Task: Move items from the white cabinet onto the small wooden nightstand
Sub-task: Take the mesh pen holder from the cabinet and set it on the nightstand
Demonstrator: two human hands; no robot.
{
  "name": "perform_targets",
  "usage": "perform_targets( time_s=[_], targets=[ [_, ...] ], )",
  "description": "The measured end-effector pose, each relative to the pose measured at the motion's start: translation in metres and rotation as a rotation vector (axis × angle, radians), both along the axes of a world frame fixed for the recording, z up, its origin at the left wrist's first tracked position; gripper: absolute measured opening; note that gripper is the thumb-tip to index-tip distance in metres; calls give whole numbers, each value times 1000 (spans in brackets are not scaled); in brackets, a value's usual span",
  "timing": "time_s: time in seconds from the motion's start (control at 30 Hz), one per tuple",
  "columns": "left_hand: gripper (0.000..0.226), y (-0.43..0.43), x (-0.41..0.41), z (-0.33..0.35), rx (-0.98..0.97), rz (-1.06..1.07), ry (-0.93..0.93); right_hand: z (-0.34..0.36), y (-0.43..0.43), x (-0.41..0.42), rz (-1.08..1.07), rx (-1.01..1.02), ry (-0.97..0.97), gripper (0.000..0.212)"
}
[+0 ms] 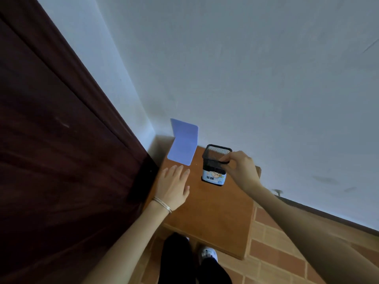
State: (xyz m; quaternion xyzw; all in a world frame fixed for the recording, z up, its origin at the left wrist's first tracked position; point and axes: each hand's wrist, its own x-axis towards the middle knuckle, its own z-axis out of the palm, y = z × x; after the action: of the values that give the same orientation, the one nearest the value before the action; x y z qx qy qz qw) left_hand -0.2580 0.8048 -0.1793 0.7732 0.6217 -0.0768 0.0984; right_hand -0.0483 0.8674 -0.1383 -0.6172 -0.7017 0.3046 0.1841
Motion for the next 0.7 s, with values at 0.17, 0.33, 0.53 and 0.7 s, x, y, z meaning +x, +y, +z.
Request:
perform_targets(
  time_s=[0.17,0.33,0.53,0.7],
  targets=[
    [54,43,-12,-74,-55,-10,-17,-78,33,-17,0,37,18,18],
    [58,84,-28,-150,-102,-59,12,-143,59,-34,-7,168,9,18],
    [60,114,-40,-211,-210,-111,54,-201,69,-55,-24,304,-21,19],
    [60,116,-45,-226,-236,-148,62,-229,63,-59,-30,379,-32,12]
  ],
)
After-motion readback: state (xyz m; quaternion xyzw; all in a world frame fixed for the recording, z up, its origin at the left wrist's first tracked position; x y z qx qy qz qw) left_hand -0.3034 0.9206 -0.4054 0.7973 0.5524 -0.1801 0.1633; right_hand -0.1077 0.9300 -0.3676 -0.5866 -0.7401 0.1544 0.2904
